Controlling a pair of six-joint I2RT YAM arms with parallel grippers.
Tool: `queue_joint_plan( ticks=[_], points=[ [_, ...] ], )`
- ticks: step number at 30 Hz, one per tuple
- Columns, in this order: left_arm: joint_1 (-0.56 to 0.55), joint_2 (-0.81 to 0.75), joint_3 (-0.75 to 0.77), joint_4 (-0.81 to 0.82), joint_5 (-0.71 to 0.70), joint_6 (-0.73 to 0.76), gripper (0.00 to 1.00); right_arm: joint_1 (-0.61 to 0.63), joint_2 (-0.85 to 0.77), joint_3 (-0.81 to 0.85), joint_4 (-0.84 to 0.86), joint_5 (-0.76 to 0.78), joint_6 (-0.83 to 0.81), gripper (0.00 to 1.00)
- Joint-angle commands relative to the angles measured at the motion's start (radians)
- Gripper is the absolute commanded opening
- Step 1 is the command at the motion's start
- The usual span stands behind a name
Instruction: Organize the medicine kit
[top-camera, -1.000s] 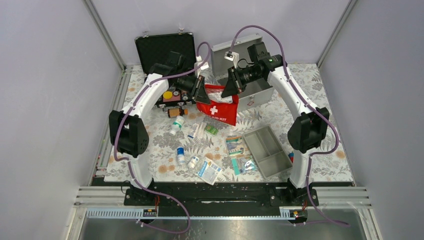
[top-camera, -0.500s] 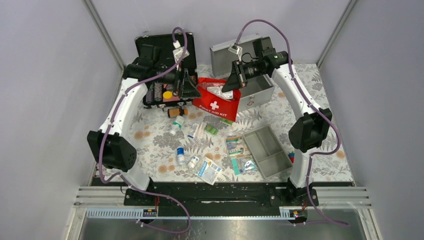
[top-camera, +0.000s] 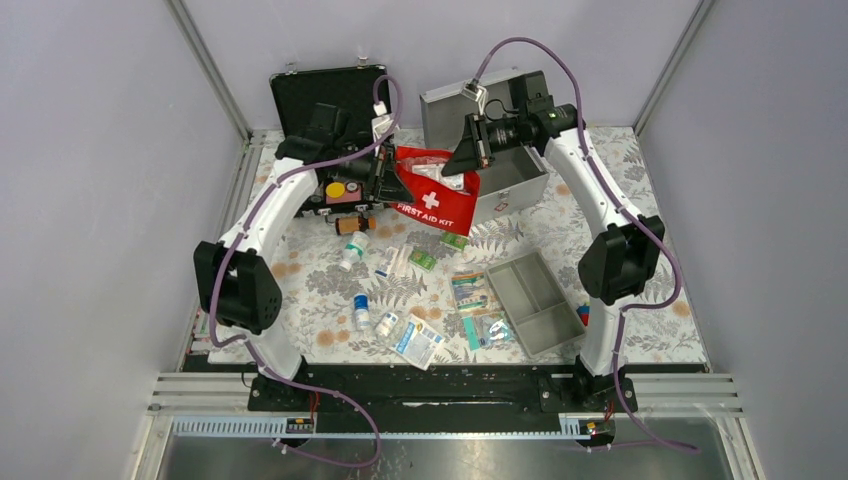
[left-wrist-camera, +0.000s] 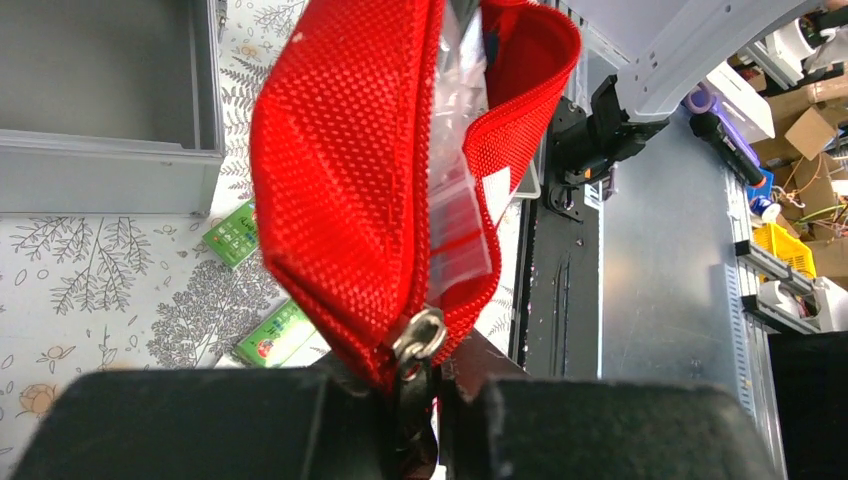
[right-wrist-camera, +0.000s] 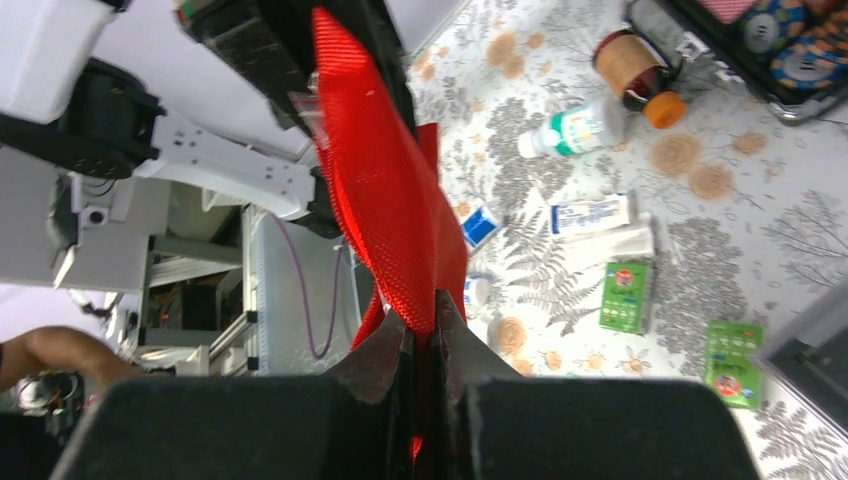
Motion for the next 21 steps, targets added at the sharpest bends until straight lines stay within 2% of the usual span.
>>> queue_joint_plan(
  ticks=[1, 3, 4, 8, 12, 16, 21],
  points=[
    [-0.011, -0.025, 0.016, 0.14, 0.07, -0.074, 0.0, 0.0, -0.039, -0.05, 0.03, 0.123, -0.03, 0.02],
    [-0.009, -0.049, -0.021, 0.22, 0.068, -0.134, 0.0, 0.001, -0.05, -0.091, -0.005, 0.171, -0.094, 0.2],
    [-0.008, -0.062, -0.042, 0.263, 0.063, -0.172, 0.0, 0.003, -0.053, -0.107, -0.032, 0.182, -0.125, 0.25],
    [-0.002, -0.11, -0.132, 0.455, 0.026, -0.298, 0.0, 0.033, -0.064, -0.157, -0.177, 0.281, -0.311, 0.28],
    [-0.002, -0.111, -0.175, 0.491, -0.046, -0.347, 0.0, 0.06, -0.106, -0.18, -0.189, 0.287, -0.358, 0.43],
    [-0.003, -0.108, -0.19, 0.503, -0.064, -0.355, 0.0, 0.057, -0.132, -0.111, -0.198, 0.307, -0.342, 0.54],
    [-0.008, -0.106, -0.15, 0.381, -0.092, -0.2, 0.0, 0.047, -0.133, 0.09, -0.355, 0.287, -0.425, 0.69]
  ],
)
